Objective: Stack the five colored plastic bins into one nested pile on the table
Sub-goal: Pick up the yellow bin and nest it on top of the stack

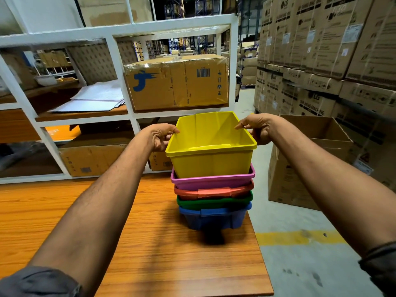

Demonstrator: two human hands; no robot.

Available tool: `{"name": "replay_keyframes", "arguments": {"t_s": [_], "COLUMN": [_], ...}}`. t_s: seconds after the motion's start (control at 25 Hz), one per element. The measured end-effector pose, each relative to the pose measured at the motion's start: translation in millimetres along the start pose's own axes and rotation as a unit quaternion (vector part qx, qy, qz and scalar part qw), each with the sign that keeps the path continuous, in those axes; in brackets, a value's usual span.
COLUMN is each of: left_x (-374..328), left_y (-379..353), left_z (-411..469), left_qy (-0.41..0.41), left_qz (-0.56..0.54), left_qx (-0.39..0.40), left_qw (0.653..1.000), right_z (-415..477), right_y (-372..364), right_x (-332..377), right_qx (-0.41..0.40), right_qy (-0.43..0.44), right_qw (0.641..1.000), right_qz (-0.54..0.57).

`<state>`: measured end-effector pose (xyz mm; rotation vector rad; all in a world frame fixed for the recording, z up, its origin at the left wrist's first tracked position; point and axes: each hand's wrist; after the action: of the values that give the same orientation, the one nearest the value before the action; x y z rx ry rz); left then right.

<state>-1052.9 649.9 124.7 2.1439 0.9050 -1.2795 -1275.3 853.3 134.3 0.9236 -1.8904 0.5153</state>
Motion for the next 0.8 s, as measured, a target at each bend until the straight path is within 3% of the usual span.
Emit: {"name": "replay_keyframes", "arguments": {"t_s": [0.36,0.8], "left_x": [8.9,19.0], "left_y": [5.4,5.8], "left_z": [6.9,9.4], "left_qy": [0.013,0.04], "left_qz": [0.026,0.02], "left_qx": [0.027,0.031], "left_qw": [0.999,0.999], "right_z": [-7.0,-2.1], "right_y": [2.0,-2.1], "right_x": [-4.9,-22.1], "right_qx": [-0.001,-0.031], "right_qy": [-0.027,-0.021], "right_qw": [0.995,0.993], "right_qz": [-0.095,-0.111]}}
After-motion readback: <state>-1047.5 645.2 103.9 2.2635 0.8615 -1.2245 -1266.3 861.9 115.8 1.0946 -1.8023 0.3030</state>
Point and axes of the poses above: each hand's wrist, its own z-axis towards the middle knuckle, its own y-axis out of the back of the hand, x = y × z, and after that the axes turned 1 degree about x, right-handed
